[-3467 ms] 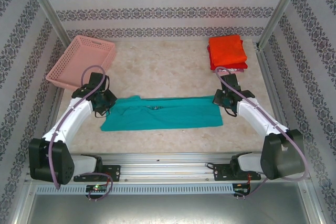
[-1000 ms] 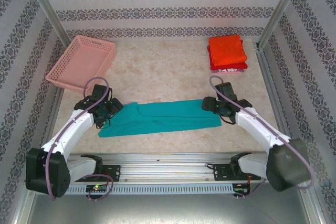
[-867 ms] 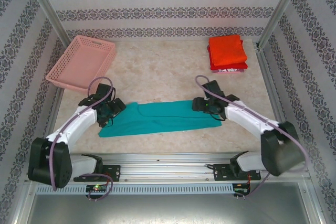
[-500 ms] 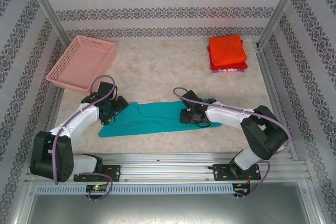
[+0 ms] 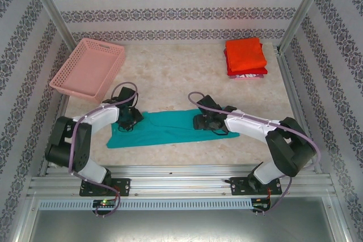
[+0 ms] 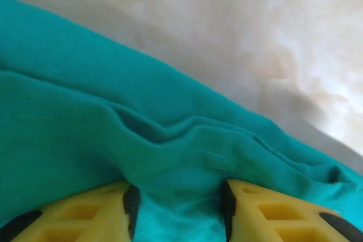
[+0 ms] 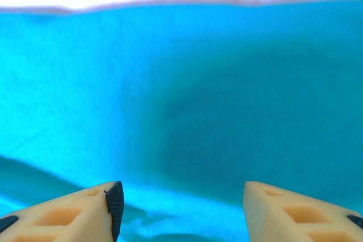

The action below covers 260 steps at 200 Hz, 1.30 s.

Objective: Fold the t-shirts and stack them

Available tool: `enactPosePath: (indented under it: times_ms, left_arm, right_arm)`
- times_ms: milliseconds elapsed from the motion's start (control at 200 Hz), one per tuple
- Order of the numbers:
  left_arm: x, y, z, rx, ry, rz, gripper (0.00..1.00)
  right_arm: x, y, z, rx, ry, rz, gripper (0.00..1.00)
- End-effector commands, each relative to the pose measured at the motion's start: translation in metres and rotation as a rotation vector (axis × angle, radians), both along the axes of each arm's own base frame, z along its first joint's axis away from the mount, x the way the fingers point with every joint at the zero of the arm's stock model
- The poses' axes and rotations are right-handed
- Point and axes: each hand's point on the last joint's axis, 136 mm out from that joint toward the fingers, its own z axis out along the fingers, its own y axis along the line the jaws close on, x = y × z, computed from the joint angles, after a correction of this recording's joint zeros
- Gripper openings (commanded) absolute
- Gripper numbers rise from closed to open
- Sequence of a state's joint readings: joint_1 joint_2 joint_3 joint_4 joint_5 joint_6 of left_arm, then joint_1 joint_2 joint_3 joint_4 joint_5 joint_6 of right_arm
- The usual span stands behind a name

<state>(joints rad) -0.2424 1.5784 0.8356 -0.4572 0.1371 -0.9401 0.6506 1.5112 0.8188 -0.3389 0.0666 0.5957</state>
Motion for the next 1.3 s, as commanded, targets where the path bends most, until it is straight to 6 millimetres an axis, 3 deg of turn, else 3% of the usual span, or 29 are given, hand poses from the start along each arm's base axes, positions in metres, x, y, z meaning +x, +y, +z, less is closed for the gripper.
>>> enactPosePath:
  times_ms: [0,90,310,500,615,724,854,1019,1154,1294]
  left_arm:
    - [0.022,-0.008,-0.012,0.019,0.014,-0.069,0.43]
    - [0.051,-0.013,-0.016,0.057,0.019,-0.136,0.42]
    - [0.153,-0.039,-0.020,0.135,0.052,-0.430,0.50]
    - [0.222,-0.073,-0.027,0.178,0.056,-0.597,0.65]
    - [0.249,-0.094,-0.012,0.151,-0.045,-0.616,0.85]
    - [0.261,-0.108,0.019,0.092,-0.152,-0.601,1.00]
    - [0.267,-0.108,0.084,0.112,-0.291,-0.596,1.00]
    - [0.248,-0.080,0.165,0.231,-0.448,-0.551,1.00]
    - [0.202,-0.054,0.195,0.272,-0.544,-0.472,1.00]
    - [0.133,-0.032,0.194,0.222,-0.579,-0.376,1.00]
  right_arm:
    - [0.018,-0.015,0.017,-0.011,-0.071,-0.036,0.61]
    - [0.022,-0.032,0.018,-0.020,-0.068,-0.074,0.64]
    - [0.023,-0.064,0.022,0.012,-0.078,-0.146,0.68]
    - [0.024,-0.075,0.022,0.005,-0.065,-0.148,0.70]
    - [0.031,-0.073,0.022,0.009,-0.059,-0.136,0.70]
    - [0.047,-0.057,0.030,0.031,-0.078,-0.073,0.71]
    - [0.078,-0.033,0.044,0.025,-0.134,0.004,0.71]
    - [0.128,0.006,0.058,0.051,-0.206,0.095,0.71]
    - [0.168,0.050,0.063,0.078,-0.246,0.180,0.68]
    - [0.194,0.104,0.061,0.160,-0.233,0.230,0.51]
